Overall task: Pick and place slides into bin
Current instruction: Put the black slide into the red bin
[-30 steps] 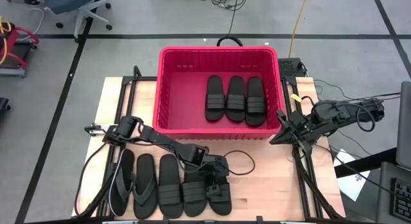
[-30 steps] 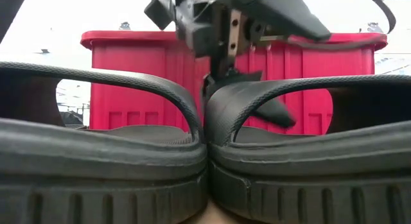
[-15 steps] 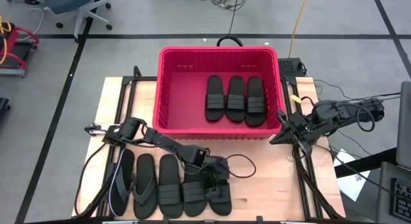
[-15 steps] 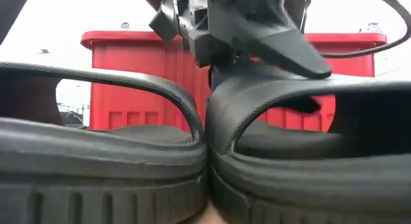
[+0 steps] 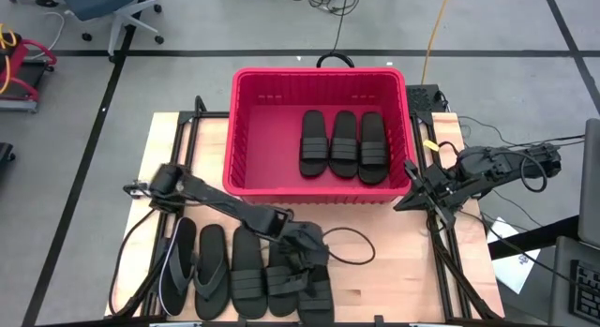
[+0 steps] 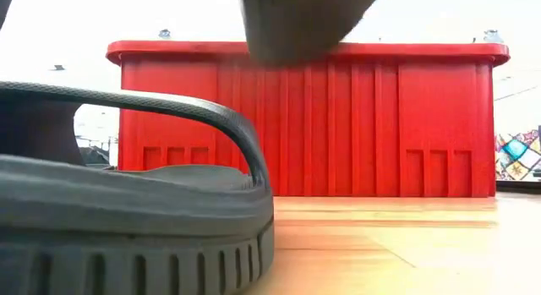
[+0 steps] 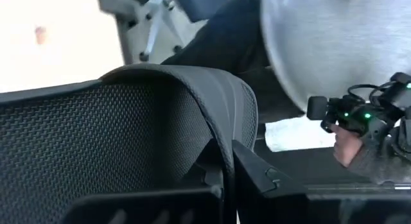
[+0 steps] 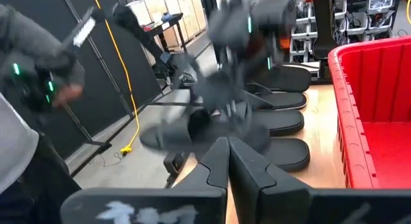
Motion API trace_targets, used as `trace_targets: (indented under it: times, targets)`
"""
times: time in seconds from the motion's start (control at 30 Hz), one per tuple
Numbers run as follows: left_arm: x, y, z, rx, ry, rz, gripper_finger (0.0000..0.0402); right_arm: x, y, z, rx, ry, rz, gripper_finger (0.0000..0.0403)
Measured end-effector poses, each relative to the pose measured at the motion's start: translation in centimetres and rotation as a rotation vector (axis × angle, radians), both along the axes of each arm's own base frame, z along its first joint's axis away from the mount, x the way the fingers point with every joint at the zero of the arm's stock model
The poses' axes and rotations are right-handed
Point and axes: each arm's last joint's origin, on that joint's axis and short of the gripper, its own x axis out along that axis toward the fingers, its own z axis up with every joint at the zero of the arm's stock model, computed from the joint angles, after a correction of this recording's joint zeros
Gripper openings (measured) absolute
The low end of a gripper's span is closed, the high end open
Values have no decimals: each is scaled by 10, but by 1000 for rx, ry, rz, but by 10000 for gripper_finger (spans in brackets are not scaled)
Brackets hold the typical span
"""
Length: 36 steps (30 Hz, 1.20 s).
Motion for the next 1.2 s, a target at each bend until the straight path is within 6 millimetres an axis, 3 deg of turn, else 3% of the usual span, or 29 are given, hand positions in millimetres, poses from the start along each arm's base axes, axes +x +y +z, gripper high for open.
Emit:
trace_targets:
  times: [0.2,0.37,0.47,0.57,0.77,0.97,1.1,1.2]
  targets:
    - [-50,14,95,-30,-116,150,4,-1,0,-4,-56,24,11,0]
    - [-104,46,173,63,-435,497,2,-1,0,-6,-111,9,24,0]
    - [-135,66,207,186,-631,724,2,-2,-1,-6,-129,8,28,0]
    - [-159,80,225,292,-730,868,2,-4,-1,-6,-149,-1,29,0]
    - [-175,108,227,330,-656,875,1,-8,-11,-6,-151,-1,-45,0]
    - [-177,129,196,352,-345,643,1,-8,-22,-6,-154,11,-158,0]
    - [-187,141,176,468,-185,506,0,-6,-30,-6,-181,18,-335,0]
    - [-201,150,176,584,-151,408,0,-5,-35,-5,-195,7,-448,0]
